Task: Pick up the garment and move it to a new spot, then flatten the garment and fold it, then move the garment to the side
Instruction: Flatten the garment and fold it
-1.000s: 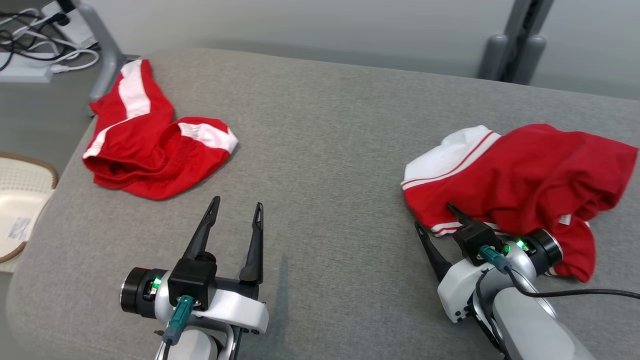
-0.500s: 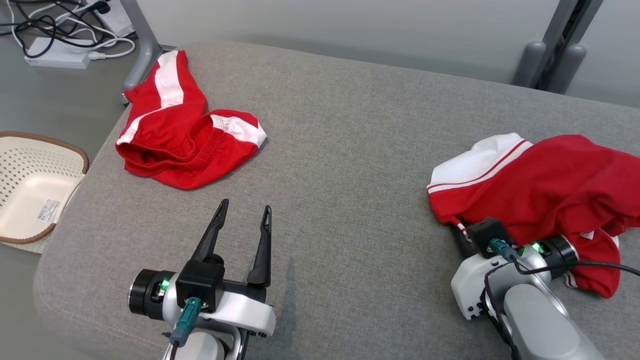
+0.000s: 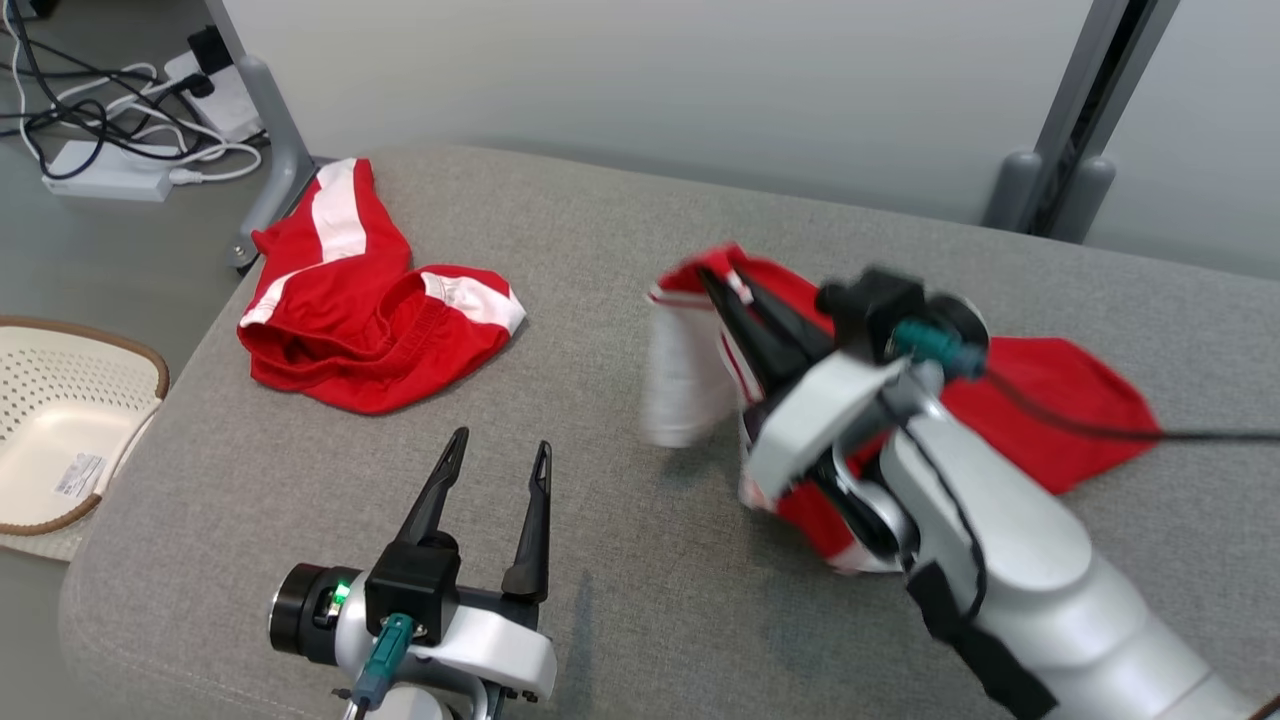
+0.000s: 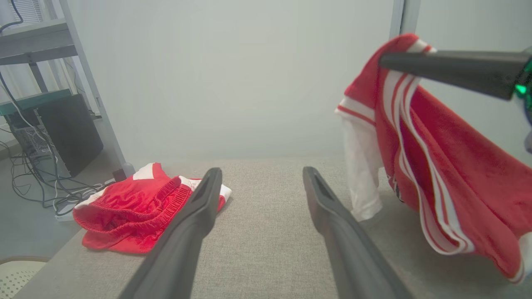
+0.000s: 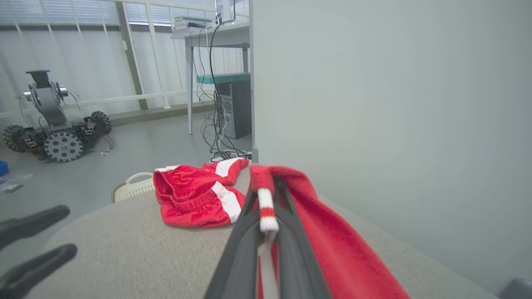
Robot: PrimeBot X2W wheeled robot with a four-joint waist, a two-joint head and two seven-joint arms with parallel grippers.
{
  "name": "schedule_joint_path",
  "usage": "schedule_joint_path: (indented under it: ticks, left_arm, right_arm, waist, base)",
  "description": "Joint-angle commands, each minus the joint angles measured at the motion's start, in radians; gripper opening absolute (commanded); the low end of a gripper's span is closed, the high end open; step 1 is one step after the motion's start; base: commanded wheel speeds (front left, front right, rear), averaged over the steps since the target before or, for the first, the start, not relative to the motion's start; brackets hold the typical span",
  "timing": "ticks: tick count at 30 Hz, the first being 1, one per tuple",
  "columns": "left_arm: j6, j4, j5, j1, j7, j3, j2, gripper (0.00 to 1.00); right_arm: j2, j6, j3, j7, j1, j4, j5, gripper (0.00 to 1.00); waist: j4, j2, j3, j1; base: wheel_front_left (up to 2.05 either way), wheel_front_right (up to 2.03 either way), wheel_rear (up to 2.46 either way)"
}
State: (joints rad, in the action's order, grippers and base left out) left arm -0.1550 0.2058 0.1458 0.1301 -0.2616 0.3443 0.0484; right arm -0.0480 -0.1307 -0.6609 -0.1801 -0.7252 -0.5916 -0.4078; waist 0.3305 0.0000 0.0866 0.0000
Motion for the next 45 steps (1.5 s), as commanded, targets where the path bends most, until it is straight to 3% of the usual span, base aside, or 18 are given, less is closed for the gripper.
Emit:
schedule_joint_path:
  ticks: [1, 8, 15, 19, 23, 30, 31, 32, 33, 39, 45]
  left_arm:
    - [0.002, 0.002, -0.005, -0.009, -0.004, -0.005, 0.004, 1.00]
    - [0.003, 0.005, -0.013, -0.039, -0.004, -0.037, 0.003, 1.00]
    - [0.012, -0.013, -0.021, -0.037, -0.004, -0.050, 0.004, 1.00]
    - [0.017, -0.014, -0.029, -0.029, -0.004, -0.056, 0.003, 1.00]
    - [0.027, -0.015, -0.043, -0.010, -0.004, -0.063, 0.004, 1.00]
    - [0.045, -0.010, -0.069, 0.027, -0.004, -0.064, 0.004, 1.00]
    - [0.048, -0.010, -0.070, 0.032, -0.004, -0.062, 0.004, 1.00]
    - [0.050, -0.009, -0.071, 0.035, -0.004, -0.059, 0.003, 1.00]
    - [0.050, -0.007, -0.073, 0.039, -0.004, -0.056, 0.003, 1.00]
    - [0.042, 0.002, -0.069, 0.042, -0.004, -0.047, 0.004, 1.00]
    - [0.031, 0.000, -0.062, 0.025, -0.004, -0.055, 0.004, 1.00]
  right_arm:
    - [-0.005, 0.000, -0.008, 0.007, -0.040, 0.042, -0.069, 0.00]
    - [-0.008, 0.000, 0.090, 0.022, -0.151, 0.134, -0.292, 0.00]
    - [-0.101, 0.000, 0.293, 0.109, -0.093, 0.003, -0.260, 0.00]
    - [-0.214, 0.000, 0.378, 0.149, -0.001, -0.070, -0.226, 0.00]
    - [-0.300, 0.000, 0.460, 0.133, 0.072, -0.158, -0.201, 0.00]
    - [-0.383, 0.000, 0.563, 0.080, 0.069, -0.332, -0.134, 0.00]
    - [-0.391, 0.000, 0.577, 0.064, 0.062, -0.364, -0.115, 0.20]
    - [-0.398, 0.000, 0.590, 0.047, 0.052, -0.396, -0.094, 0.70]
    - [-0.405, 0.000, 0.611, 0.029, 0.041, -0.435, -0.075, 1.00]
    - [-0.371, 0.000, 0.682, -0.034, -0.030, -0.608, 0.027, 1.00]
    - [-0.305, 0.000, 0.677, -0.083, -0.060, -0.554, 0.093, 1.00]
  waist:
    - [-0.007, 0.0000, -0.018, 0.0000]
    - [-0.033, 0.0000, -0.051, 0.0000]
    - [-0.054, 0.0000, -0.042, 0.0000]
    - [-0.068, 0.0000, -0.013, 0.0000]
    - [-0.083, 0.0000, 0.024, 0.0000]
    - [-0.121, 0.0000, 0.081, 0.0000]
    - [-0.126, 0.0000, 0.086, 0.0000]
    - [-0.130, 0.0000, 0.090, 0.0000]
    - [-0.134, 0.0000, 0.093, 0.0000]
    - [-0.165, 0.0000, 0.076, 0.0000]
    - [-0.205, 0.0000, 0.031, 0.0000]
  base:
    - [0.00, 0.00, 0.00]
    - [0.00, 0.00, 0.00]
    - [0.00, 0.00, 0.00]
    - [0.00, 0.00, 0.00]
    - [0.00, 0.00, 0.00]
    - [0.00, 0.00, 0.00]
    - [0.00, 0.00, 0.00]
    - [0.00, 0.00, 0.00]
    - [0.00, 0.00, 0.00]
    - [0.00, 0.00, 0.00]
    - [0.00, 0.00, 0.00]
